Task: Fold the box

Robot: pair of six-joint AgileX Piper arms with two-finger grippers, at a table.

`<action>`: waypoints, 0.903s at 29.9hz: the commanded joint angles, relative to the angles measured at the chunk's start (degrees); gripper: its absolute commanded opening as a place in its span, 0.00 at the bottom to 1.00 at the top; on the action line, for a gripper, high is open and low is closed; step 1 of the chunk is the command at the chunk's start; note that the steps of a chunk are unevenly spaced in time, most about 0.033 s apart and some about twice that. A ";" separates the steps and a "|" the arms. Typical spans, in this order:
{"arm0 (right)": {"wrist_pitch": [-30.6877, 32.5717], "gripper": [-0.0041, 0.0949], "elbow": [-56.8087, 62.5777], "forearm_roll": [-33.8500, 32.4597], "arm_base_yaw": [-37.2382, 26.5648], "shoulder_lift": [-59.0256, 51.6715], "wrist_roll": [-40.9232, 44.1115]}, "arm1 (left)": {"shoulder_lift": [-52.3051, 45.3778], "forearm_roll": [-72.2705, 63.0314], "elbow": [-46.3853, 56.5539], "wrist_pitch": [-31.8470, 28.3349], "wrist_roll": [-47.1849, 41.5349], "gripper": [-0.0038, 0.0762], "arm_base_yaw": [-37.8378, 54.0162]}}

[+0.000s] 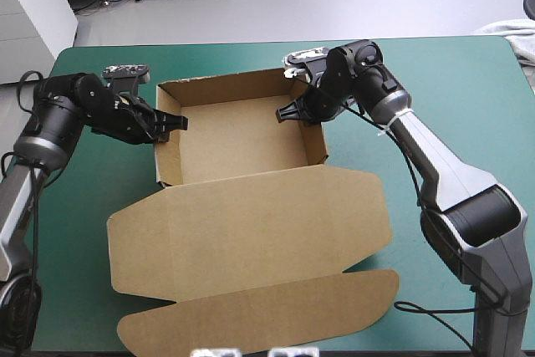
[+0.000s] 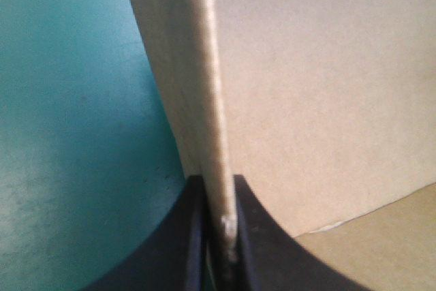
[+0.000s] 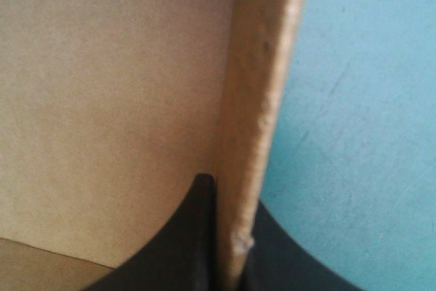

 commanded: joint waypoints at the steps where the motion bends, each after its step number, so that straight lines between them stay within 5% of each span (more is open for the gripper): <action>1: 2.43 0.03 1.24 3.88 0.48 -3.94 -2.41 | 0.25 0.31 -3.87 -2.84 -0.44 0.04 -4.55; 14: 2.00 0.03 12.79 2.82 0.48 -7.94 0.38 | 10.36 4.05 -3.87 0.18 -5.72 0.04 -8.57; 27: -6.75 0.03 16.93 5.41 0.48 -7.83 0.72 | 11.37 4.26 -3.87 -0.91 -5.70 0.04 -8.57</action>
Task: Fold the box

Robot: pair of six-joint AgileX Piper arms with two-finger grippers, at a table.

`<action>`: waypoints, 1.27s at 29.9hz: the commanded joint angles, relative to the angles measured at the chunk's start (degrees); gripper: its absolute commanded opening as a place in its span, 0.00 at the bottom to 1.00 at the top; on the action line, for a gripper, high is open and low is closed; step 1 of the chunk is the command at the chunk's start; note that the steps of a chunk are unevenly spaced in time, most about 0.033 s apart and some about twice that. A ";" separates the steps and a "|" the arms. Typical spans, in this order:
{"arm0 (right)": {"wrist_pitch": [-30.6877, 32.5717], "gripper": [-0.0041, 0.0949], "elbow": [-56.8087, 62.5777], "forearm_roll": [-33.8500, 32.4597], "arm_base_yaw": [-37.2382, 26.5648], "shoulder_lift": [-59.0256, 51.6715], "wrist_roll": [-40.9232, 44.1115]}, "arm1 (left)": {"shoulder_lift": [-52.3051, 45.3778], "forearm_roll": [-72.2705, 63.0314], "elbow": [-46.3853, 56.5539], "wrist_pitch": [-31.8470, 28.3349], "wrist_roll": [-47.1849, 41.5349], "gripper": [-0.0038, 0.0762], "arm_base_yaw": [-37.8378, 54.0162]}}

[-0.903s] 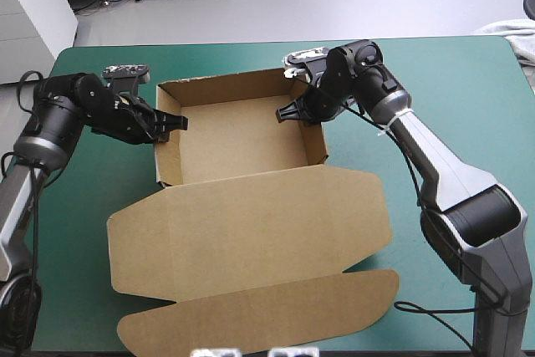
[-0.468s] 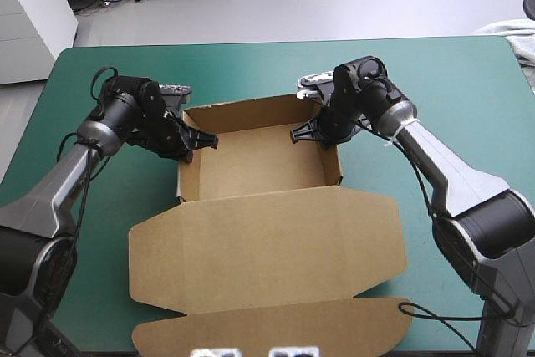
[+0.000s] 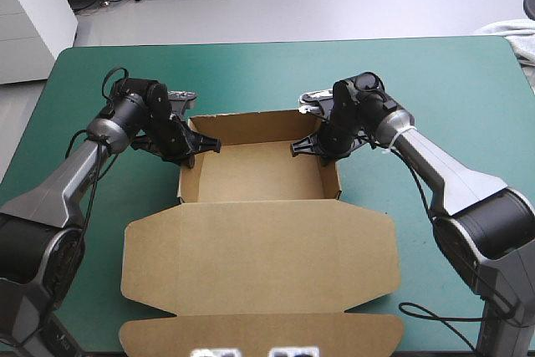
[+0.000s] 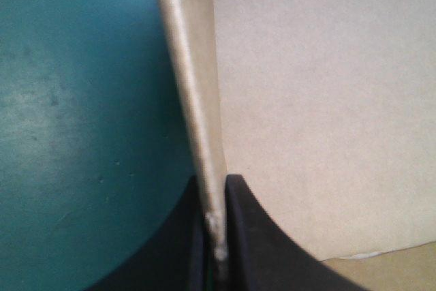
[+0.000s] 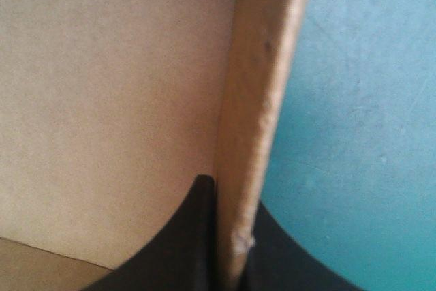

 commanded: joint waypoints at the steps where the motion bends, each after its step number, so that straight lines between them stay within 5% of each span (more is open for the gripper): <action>1: -3.23 0.03 -1.35 5.63 0.92 -3.71 -3.55 | -1.89 -2.38 -1.98 -3.94 1.16 0.04 -0.81; 7: -3.12 0.04 -1.35 2.07 0.92 -3.71 -1.76 | -1.80 -2.38 -1.98 -4.06 1.16 0.07 -0.81; 11: -3.24 0.19 -1.35 0.25 0.92 -3.71 2.12 | -1.80 -2.38 -1.98 -4.01 1.43 0.15 -0.81; 17: -3.24 0.49 -1.35 -1.75 0.92 -3.71 2.07 | -1.80 -2.38 -1.98 -4.01 1.43 0.43 -0.81; 22: -3.34 0.51 -1.85 -4.01 0.92 -3.71 2.07 | -1.80 -2.38 -1.98 -5.70 1.43 0.68 -0.81; 33: -0.71 0.51 -8.10 -8.53 0.92 -3.71 2.07 | -1.90 -1.23 -3.48 -6.33 1.43 0.70 -0.81; 38: 3.77 0.51 -14.03 -10.93 0.92 -3.71 1.22 | -1.90 2.14 -10.48 -0.66 1.43 0.69 -0.81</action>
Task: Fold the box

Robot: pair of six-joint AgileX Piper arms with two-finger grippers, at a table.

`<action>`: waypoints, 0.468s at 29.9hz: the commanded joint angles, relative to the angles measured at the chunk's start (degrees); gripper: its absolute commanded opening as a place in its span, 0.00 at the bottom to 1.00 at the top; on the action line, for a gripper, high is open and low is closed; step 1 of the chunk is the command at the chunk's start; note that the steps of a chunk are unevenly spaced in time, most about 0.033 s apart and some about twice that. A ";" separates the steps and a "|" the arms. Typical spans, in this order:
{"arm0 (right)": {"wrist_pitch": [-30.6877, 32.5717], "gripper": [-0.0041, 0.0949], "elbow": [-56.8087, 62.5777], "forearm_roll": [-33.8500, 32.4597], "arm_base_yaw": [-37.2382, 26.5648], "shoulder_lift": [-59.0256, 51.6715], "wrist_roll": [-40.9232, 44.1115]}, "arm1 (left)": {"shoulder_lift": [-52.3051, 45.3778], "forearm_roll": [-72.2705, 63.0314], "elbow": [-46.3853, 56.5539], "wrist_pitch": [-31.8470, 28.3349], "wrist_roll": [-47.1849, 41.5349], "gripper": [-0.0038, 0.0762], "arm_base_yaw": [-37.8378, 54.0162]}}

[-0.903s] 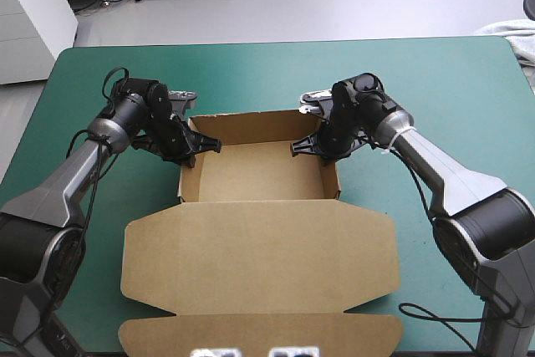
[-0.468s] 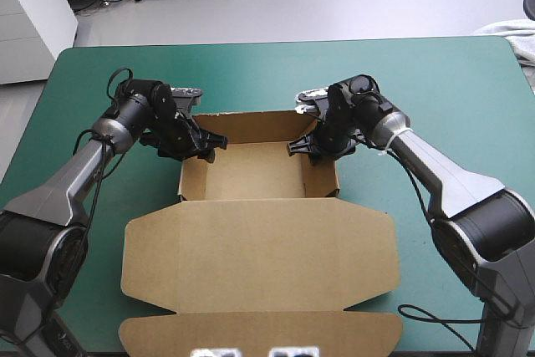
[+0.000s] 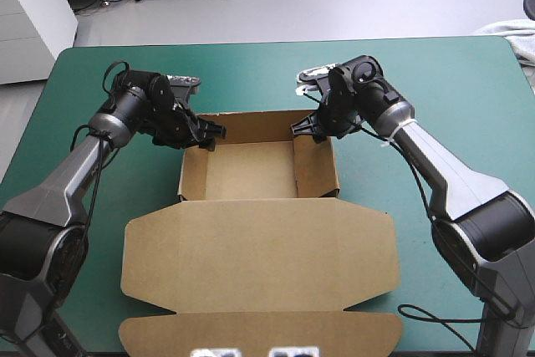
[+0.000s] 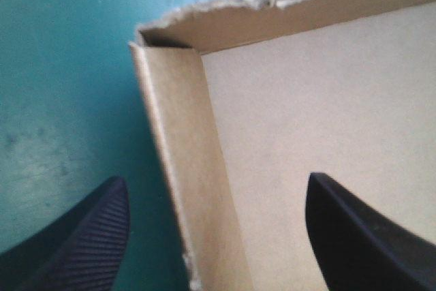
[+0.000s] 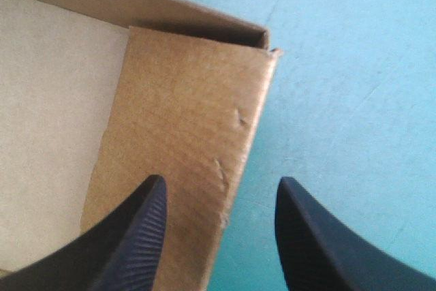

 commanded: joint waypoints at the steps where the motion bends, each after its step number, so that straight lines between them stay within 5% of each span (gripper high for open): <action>1: 2.65 0.51 -6.60 -2.39 -0.05 -3.54 -0.69 | -2.67 2.12 -7.40 4.15 0.08 0.69 -0.25; 9: 3.99 0.51 -15.96 -3.29 -0.05 -5.44 -0.69 | -4.62 4.42 -19.93 10.38 0.11 0.67 -0.25; 14: 3.99 0.50 -16.66 -4.11 -0.05 -8.81 -0.69 | -9.31 6.04 -20.77 10.38 -1.02 0.54 -0.25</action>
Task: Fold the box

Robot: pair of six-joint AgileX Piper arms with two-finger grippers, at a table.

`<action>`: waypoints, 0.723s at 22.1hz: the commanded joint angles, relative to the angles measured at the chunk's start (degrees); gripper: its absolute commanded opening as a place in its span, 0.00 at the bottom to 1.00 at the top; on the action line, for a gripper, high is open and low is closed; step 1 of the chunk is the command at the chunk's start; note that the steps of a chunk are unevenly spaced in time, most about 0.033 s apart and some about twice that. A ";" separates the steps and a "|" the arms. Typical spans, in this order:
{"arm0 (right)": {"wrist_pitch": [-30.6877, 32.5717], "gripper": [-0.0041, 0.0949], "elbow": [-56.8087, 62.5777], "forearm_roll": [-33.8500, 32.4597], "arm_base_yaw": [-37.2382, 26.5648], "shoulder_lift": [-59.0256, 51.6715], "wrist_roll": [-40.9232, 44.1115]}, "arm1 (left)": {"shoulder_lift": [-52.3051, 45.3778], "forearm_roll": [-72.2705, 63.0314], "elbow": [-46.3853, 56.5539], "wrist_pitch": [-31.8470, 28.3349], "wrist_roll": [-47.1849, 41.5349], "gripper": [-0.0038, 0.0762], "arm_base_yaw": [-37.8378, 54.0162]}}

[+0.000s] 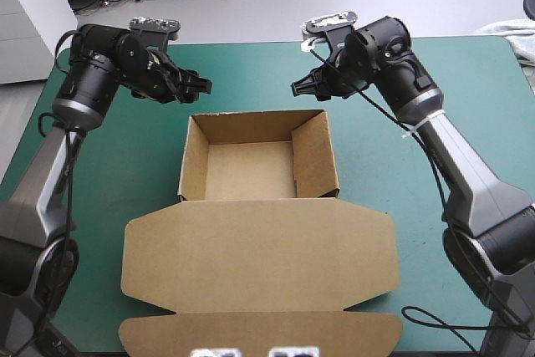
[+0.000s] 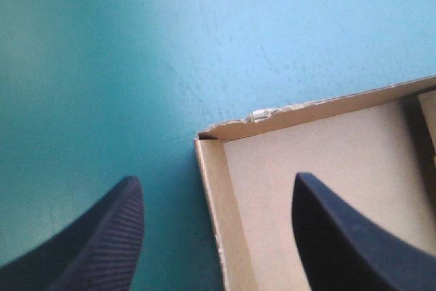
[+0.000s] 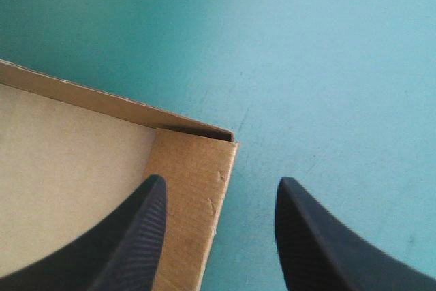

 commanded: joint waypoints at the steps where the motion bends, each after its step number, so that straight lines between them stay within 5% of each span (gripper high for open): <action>1: 0.65 0.50 -2.09 -1.46 -0.05 -5.67 -0.69 | -6.79 1.72 -2.03 2.52 -0.85 0.49 -0.25; 6: 0.65 0.50 -2.09 -1.46 -0.05 -8.01 -0.69 | -15.78 2.02 -2.03 2.52 -1.31 0.11 -0.25; 8: 0.65 0.50 -2.09 -1.04 -0.05 -7.89 0.25 | -18.96 -0.24 -1.62 2.52 -2.67 0.04 -0.25; 12: 0.65 0.50 -1.97 0.14 -0.05 -6.80 0.76 | -24.29 -5.14 1.51 2.52 -2.67 0.04 -0.25; 16: 0.65 0.50 0.50 0.46 -0.05 -5.11 2.16 | -33.57 -2.76 16.00 2.41 -1.14 0.04 -0.25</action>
